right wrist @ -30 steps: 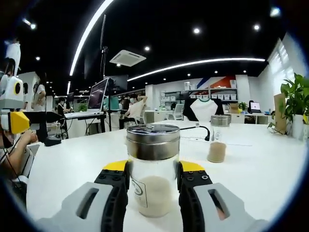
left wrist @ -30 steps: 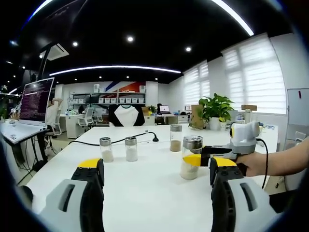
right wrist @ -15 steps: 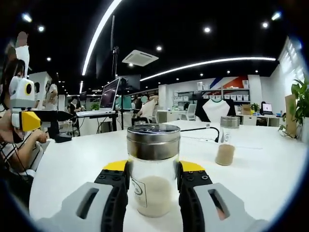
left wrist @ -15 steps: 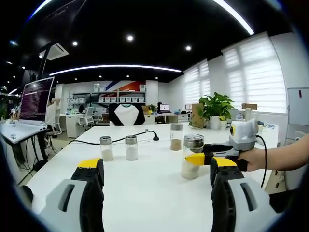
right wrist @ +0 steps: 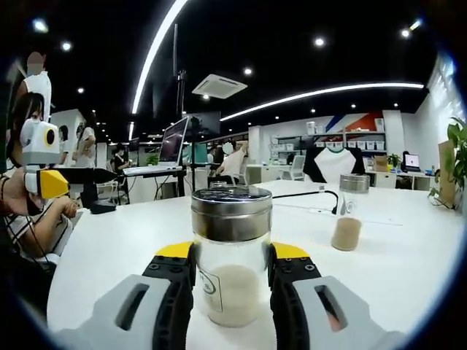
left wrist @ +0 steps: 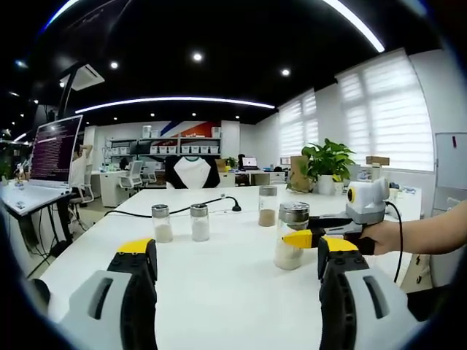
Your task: Rotate the seasoning bottle until the label or dispensing opening points toward the visible target arrow and the bottle remains upright within the marked orientation range
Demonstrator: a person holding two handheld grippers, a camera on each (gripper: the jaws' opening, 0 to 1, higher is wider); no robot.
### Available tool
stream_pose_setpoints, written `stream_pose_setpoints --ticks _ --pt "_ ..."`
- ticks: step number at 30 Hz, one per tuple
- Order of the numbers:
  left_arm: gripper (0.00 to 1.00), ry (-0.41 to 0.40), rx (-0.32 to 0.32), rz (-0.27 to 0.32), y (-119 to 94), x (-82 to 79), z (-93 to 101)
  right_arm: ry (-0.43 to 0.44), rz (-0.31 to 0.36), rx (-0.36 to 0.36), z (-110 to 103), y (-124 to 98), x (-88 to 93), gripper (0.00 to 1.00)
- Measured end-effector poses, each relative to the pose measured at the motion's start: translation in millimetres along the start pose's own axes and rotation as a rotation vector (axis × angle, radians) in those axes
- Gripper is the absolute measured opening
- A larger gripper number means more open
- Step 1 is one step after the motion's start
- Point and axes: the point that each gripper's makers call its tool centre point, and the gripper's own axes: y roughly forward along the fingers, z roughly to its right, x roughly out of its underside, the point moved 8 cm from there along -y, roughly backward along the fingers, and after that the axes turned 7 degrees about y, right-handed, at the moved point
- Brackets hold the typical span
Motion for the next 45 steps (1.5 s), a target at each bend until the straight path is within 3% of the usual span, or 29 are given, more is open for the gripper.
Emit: stream_pose_setpoints --ticks 7,10,21,32,45 --pt "0.96 -0.001 0.001 -0.003 1.0 0.1 0.2 0.013 -0.007 0.000 -0.5 0.5 -0.4 0.39" --pt "0.96 0.001 -0.001 -0.005 1.2 -0.1 -0.2 -0.005 -0.004 0.002 -0.4 -0.8 -0.7 0.46" --pt "0.96 -0.004 0.012 -0.001 2.2 -1.8 2.1 0.003 0.011 0.019 3.8 -21.9 -3.1 0.48" --pt "0.96 -0.005 0.021 0.002 3.3 -2.2 5.2 0.021 0.027 0.100 11.6 -54.6 -3.1 0.46" --pt "0.96 -0.007 0.026 0.001 2.8 -0.7 7.0 0.026 0.029 0.163 18.1 -77.4 -3.7 0.44"
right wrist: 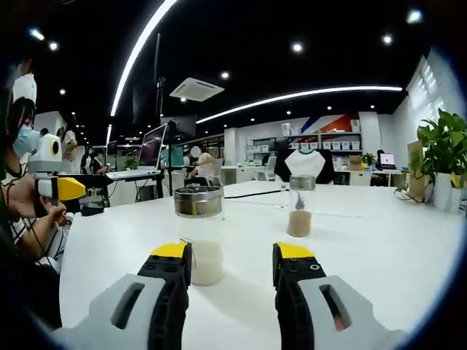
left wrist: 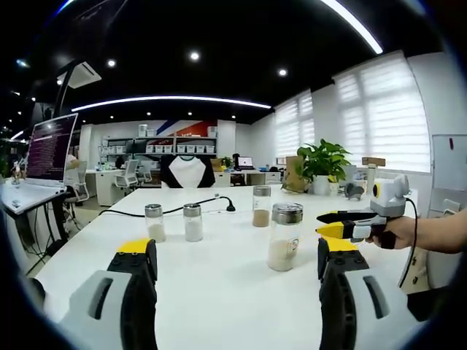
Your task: Rotate the seasoning bottle until the label or dispensing opening points toward the visible target arrow and the bottle remains upright within the marked orientation range
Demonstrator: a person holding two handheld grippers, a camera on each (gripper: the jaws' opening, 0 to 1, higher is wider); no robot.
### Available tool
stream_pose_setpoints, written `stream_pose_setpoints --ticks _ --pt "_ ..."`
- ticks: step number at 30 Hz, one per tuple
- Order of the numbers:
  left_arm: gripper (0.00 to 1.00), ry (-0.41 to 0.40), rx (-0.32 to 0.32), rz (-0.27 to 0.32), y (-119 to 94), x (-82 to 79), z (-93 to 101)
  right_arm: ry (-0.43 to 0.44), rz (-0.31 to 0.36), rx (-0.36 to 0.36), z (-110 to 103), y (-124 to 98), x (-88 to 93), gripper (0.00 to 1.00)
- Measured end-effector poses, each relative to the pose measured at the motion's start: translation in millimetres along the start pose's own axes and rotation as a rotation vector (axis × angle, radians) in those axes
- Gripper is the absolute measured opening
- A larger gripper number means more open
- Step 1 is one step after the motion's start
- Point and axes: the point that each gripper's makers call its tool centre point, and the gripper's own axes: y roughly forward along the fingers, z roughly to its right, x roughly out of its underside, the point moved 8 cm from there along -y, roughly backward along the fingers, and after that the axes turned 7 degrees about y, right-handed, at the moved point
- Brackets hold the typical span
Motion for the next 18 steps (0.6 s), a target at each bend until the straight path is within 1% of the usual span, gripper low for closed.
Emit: stream_pose_setpoints --ticks 2,5,9,16,18 --pt "0.96 -0.001 -0.001 0.000 0.3 0.1 -0.3 -0.003 0.002 0.028 2.5 -2.3 0.2 0.45" --pt "0.96 -0.001 0.000 0.001 0.6 0.1 -0.3 0.005 0.011 0.045 4.7 -4.4 0.4 0.45" --pt "0.96 -0.004 0.001 -0.001 0.6 1.0 -0.5 0.005 0.009 0.051 6.0 -3.9 0.1 0.45" --pt "0.96 -0.019 -0.007 0.001 -0.6 1.9 -3.4 -0.005 0.013 0.067 10.4 0.2 -6.5 0.45" --pt "0.96 -0.014 -0.010 0.002 -0.9 1.7 -4.1 0.005 0.008 0.074 11.8 1.8 -7.7 0.47"
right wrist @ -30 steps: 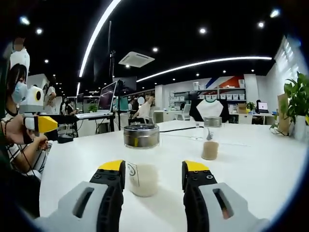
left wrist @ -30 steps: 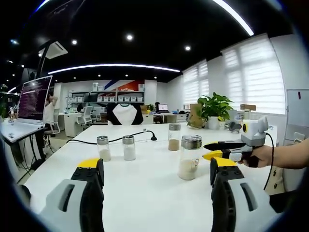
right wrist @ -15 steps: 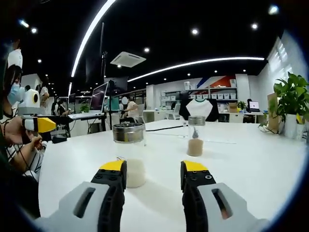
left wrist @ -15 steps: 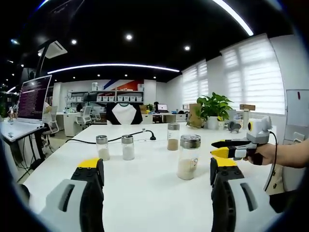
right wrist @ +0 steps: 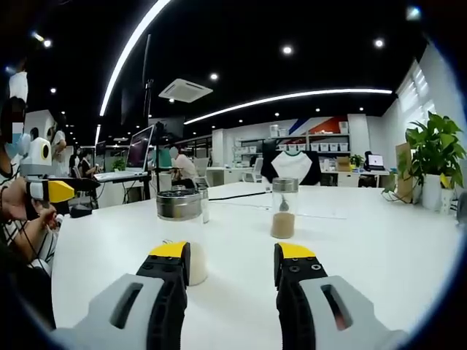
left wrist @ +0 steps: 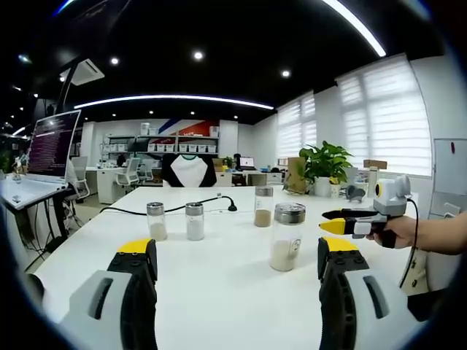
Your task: Rotate the seasoning bottle until the label or dispensing opening points toward the visible target arrow and the bottle remains upright within the marked orientation range
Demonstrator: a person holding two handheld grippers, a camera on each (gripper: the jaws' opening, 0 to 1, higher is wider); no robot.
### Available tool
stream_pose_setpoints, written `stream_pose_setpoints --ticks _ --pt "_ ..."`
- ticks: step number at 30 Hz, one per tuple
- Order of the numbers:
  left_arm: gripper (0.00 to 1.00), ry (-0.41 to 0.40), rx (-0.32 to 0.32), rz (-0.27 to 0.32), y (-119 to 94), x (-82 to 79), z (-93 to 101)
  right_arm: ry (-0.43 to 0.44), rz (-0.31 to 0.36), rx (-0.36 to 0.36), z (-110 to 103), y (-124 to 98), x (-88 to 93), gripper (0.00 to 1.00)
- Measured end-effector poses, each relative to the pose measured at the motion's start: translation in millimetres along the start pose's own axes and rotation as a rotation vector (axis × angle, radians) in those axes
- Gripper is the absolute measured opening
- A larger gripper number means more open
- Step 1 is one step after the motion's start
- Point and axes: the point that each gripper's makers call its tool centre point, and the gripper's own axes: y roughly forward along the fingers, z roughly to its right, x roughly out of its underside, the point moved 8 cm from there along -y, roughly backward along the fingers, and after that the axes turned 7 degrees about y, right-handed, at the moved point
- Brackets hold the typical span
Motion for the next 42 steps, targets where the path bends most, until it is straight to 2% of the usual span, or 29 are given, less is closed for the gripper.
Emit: stream_pose_setpoints --ticks 10,14,22,35,38,40,41,42 --pt "0.96 -0.004 0.000 0.001 -2.1 0.2 -0.8 -0.020 -0.007 0.034 9.7 16.1 -16.5 0.48" --pt "0.96 -0.004 -0.021 -0.001 -3.7 -0.4 -3.9 -0.026 -0.012 0.045 14.1 20.7 -19.9 0.50" --pt "0.96 -0.001 -0.015 0.002 -3.2 -1.9 -3.3 -0.037 -0.041 0.070 26.8 33.1 -23.6 0.50" --pt "0.96 0.001 -0.024 0.000 -4.2 -2.0 -5.7 -0.098 -0.078 0.089 51.5 76.4 -41.7 0.51" --pt "0.96 -0.001 -0.023 0.001 -3.4 -2.0 -5.8 -0.060 -0.055 0.121 59.7 84.5 -45.7 0.51" --pt "0.96 -0.002 -0.023 -0.002 -1.6 -2.3 -5.7 -0.065 -0.040 0.135 65.7 91.2 -47.4 0.51" --pt "0.96 -0.010 -0.025 -0.002 -0.7 -2.8 -5.7 -0.021 -0.012 0.160 70.6 94.8 -48.8 0.51" --pt "0.96 -0.012 -0.024 0.002 -0.2 -3.4 -5.2 -0.016 -0.023 0.171 73.8 96.6 -48.9 0.52"
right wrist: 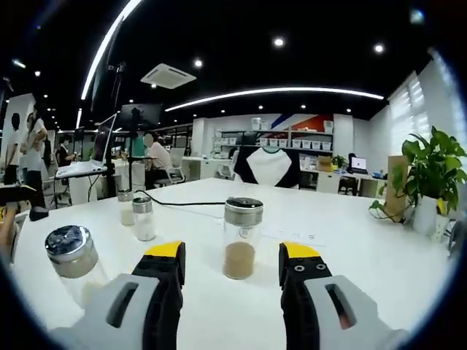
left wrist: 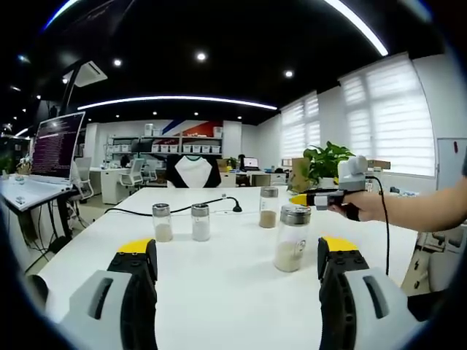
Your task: Rotate the seasoning bottle until the label or dispensing opening points toward the visible target arrow and the bottle remains upright within the marked orientation range
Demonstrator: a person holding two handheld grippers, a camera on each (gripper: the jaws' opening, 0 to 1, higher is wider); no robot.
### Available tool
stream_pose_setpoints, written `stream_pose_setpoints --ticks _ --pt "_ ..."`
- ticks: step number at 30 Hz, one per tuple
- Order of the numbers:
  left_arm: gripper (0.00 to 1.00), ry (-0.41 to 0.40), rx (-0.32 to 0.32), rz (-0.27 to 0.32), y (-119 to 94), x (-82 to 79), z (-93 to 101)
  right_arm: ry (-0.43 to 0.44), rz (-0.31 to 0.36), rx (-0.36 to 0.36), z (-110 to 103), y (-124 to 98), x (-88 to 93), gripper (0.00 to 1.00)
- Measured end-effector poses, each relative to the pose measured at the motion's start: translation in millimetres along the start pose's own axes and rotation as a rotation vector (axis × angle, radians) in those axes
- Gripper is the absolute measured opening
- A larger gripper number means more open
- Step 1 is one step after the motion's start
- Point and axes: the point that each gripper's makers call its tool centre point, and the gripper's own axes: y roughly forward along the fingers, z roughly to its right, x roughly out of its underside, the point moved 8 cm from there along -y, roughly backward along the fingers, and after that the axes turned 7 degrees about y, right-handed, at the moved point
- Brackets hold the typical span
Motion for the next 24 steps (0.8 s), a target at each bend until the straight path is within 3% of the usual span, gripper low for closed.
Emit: stream_pose_setpoints --ticks 3,10,15,17,24 --pt "0.96 0.016 0.008 0.005 1.1 -2.1 2.3 -0.054 -0.009 0.002 1.2 10.9 -1.4 0.52" --pt "0.96 0.009 0.014 0.002 0.6 -1.1 4.4 -0.085 -0.062 -0.011 5.5 36.7 -0.2 0.52" --pt "0.96 0.013 0.012 0.004 -0.1 -2.4 4.1 -0.058 -0.094 0.001 13.0 52.7 3.0 0.52" --pt "0.96 0.013 0.012 0.002 0.2 -2.1 4.1 -0.032 -0.110 0.002 20.9 69.3 5.4 0.52" --pt "0.96 0.018 0.015 -0.001 -0.1 -1.9 4.6 -0.044 -0.134 -0.005 16.9 78.7 17.9 0.52"
